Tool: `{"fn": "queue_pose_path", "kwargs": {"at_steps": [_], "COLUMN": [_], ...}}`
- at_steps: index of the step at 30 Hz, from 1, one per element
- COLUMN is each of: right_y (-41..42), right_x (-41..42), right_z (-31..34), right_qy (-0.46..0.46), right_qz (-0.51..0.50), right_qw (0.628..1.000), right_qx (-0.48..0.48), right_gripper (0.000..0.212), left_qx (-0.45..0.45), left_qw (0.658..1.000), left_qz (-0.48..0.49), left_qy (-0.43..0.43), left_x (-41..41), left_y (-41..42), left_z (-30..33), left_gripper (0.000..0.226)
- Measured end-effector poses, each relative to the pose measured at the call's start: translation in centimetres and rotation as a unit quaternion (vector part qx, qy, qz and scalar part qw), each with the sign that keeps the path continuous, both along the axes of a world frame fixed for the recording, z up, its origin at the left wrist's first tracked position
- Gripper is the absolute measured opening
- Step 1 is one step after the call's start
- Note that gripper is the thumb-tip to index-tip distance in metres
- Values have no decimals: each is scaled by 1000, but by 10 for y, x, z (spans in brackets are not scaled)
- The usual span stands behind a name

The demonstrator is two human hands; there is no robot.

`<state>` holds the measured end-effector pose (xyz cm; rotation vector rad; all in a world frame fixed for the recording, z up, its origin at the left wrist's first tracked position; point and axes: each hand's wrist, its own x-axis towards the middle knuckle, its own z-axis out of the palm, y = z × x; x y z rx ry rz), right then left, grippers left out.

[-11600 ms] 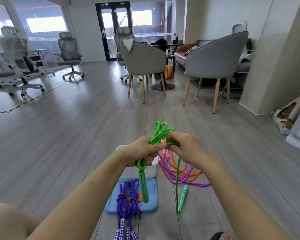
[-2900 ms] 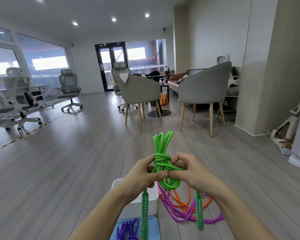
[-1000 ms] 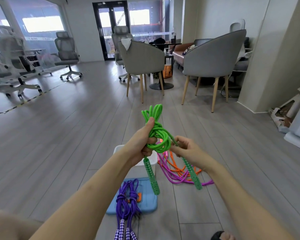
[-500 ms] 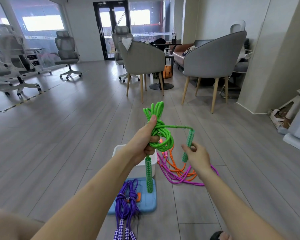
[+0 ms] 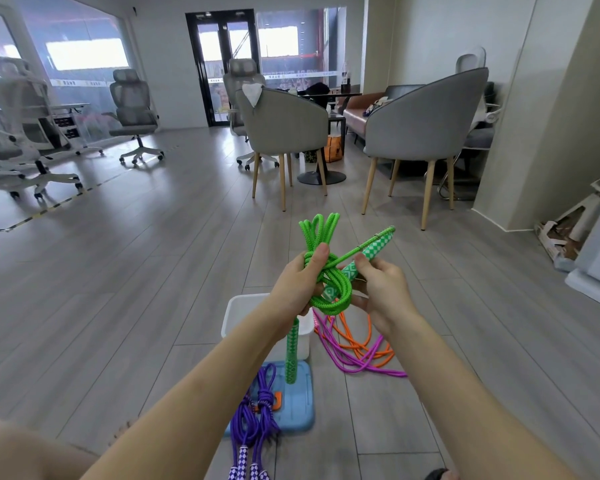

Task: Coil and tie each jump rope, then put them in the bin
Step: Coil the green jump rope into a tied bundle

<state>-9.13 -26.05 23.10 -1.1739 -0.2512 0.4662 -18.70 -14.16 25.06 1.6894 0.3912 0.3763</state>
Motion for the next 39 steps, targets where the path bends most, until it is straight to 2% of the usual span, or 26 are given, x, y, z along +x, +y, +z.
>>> {"fn": "queue_pose_path", "kwargs": {"at_steps": [5,10,13,18,24,27,30,31,33,35,39], "right_y": [-1,6,11,11,11,7,3,2,-1,-3,-1], "right_x": [0,-7,-13,-11,-12,-11,-11,-12,-13,-16,-19], "right_z": [5,11,9,2,5,9,14,15,14,12,12], "right_qy": [65,155,181,159,158,161,92,52,-25,-78,-97], "right_qz": [21,59,70,42,46,59,84,82,85,116,148], "right_qw": [997,984,976,979,977,975,989,994,996,987,975], "right_qx": [19,70,101,118,138,142,78,46,-18,-77,-132], "right_gripper": [16,12,23,48,53,41,11,9,24,30,42], "left_qx": [0,-1,18,-21,-43,-44,3,17,27,20,32], "left_qw": [1000,998,995,995,991,990,990,991,992,991,988], "left_qz": [17,49,75,29,16,6,-9,-9,4,27,64], "left_qy": [-14,-47,-69,-96,-123,-132,-139,-134,-127,-130,-138], "left_x": [2,2,3,-1,0,0,5,6,8,9,7], "left_y": [2,1,2,3,6,3,5,4,6,6,9], "left_z": [1,4,1,-3,-3,0,-4,-4,-3,0,-4], "left_gripper": [56,45,40,47,47,42,47,50,46,31,24]}}
